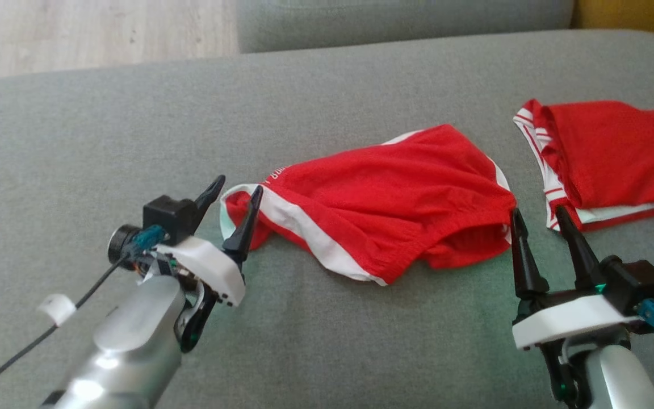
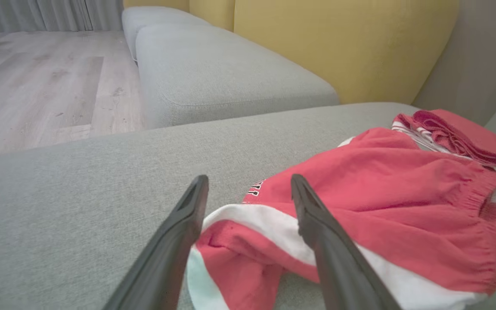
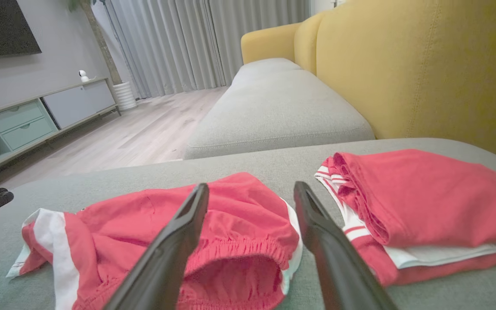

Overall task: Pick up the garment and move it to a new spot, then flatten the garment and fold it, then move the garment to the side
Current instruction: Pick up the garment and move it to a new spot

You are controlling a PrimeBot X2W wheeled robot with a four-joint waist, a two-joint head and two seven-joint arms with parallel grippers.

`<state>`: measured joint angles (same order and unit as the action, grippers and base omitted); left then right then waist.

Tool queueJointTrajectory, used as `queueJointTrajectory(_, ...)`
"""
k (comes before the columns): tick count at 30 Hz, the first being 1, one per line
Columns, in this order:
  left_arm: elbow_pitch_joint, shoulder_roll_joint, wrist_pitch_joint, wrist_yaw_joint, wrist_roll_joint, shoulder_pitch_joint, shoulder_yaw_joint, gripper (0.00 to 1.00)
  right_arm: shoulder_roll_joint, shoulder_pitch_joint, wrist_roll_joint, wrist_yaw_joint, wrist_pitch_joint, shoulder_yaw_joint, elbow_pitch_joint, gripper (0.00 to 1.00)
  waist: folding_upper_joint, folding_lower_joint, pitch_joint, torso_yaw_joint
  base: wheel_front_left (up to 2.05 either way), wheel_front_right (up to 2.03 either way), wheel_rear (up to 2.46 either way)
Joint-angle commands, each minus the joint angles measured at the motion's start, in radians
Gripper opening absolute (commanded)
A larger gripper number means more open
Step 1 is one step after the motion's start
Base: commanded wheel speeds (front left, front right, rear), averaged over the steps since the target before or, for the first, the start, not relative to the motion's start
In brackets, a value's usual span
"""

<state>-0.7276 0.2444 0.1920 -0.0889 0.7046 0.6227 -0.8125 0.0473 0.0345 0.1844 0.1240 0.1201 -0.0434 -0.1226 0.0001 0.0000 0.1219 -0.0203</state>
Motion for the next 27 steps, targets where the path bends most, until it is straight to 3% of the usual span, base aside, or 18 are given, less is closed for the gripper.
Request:
queueJointTrajectory(1, 0.015, 0.023, 0.018, 0.0, 0.009, 0.012, 0.045, 1.0, 0.003, 0.035, -0.008, 0.007, 0.006, -0.025, 0.028, 1.0, -0.0001, 0.0, -0.014, 0.01, 0.0, 0.0, 0.0)
queueJointTrajectory(9, 0.081, 0.03, 0.065, 0.055, 0.038, -0.093, 0.129, 1.0, 0.003, 0.011, -0.02, 0.007, -0.002, -0.017, 0.021, 1.0, -0.0001, 0.0, -0.075, 0.044, 0.0, 0.0, 0.0)
queueJointTrajectory(13, 0.202, 0.033, 0.069, 0.12, 0.029, -0.194, 0.217, 1.0, 0.003, -0.008, -0.02, 0.007, -0.006, -0.012, 0.024, 1.0, -0.0001, 0.0, -0.098, 0.059, 0.0, 0.0, 0.0)
queueJointTrajectory(21, 0.431, 0.032, 0.07, 0.206, -0.049, -0.436, 0.338, 1.0, 0.003, -0.047, -0.017, 0.007, -0.001, -0.012, 0.022, 1.0, -0.0001, 0.0, -0.125, 0.084, 0.0, 0.0, 0.0)
queueJointTrajectory(27, 0.51, 0.02, 0.07, 0.225, -0.076, -0.555, 0.392, 1.0, 0.003, -0.077, -0.011, 0.007, 0.001, -0.022, 0.016, 1.0, -0.0001, 0.0, -0.134, 0.098, 0.0, 0.0, 0.0)
